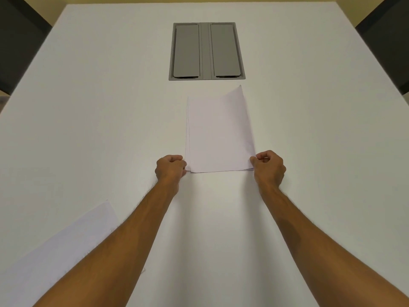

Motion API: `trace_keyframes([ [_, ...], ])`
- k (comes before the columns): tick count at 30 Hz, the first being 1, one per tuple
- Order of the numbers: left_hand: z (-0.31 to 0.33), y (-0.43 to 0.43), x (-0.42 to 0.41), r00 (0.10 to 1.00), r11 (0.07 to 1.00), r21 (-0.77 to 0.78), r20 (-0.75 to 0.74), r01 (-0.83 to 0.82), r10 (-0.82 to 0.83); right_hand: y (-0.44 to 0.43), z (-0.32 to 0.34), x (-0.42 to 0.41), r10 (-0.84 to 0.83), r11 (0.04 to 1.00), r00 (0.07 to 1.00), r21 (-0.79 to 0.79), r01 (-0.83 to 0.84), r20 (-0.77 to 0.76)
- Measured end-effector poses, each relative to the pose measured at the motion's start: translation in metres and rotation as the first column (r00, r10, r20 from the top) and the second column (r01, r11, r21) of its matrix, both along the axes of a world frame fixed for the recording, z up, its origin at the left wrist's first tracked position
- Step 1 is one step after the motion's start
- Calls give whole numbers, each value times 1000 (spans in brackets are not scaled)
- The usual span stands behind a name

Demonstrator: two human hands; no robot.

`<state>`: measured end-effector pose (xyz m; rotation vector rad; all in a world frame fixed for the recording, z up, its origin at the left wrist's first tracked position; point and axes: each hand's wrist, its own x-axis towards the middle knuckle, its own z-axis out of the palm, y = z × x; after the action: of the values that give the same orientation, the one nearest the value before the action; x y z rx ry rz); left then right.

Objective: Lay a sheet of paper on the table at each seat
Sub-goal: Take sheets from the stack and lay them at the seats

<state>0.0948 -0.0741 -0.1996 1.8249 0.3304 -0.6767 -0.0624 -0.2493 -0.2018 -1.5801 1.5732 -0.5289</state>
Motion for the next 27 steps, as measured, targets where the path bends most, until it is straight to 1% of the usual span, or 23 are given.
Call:
trace_keyframes([
  [2,1,2,-1,1000,1000,12,22,-3,3,-1,0,-4,-14,1000,998,-10,15,68],
  [5,1,8,-5,995,998,58,97,-18,12,-1,1,-12,-45,996,969,81,26,243],
  [7,2,10,-8,995,1000,30,99,-6,3,0,5,-18,-83,985,918,174,16,387],
  [9,4,11,-13,998,998,-45,63,32,-29,2,11,-24,-124,970,872,242,6,474],
  [11,7,11,-17,998,991,-123,16,57,-56,5,17,-29,-137,960,845,280,-16,516],
  [14,16,15,-22,994,980,-170,-19,103,-108,11,28,-41,-113,949,819,305,-79,563],
  [19,40,34,-37,984,932,-316,28,175,-175,24,52,-67,-101,932,787,335,-140,609],
  [21,51,40,-46,984,923,-342,43,176,-171,32,61,-79,-138,922,755,361,-138,641],
  [25,65,50,-72,987,917,-364,55,162,-153,57,75,-100,-236,888,656,434,-153,716],
  [27,70,53,-91,988,910,-386,40,154,-150,72,80,-110,-226,884,648,433,-178,727],
])
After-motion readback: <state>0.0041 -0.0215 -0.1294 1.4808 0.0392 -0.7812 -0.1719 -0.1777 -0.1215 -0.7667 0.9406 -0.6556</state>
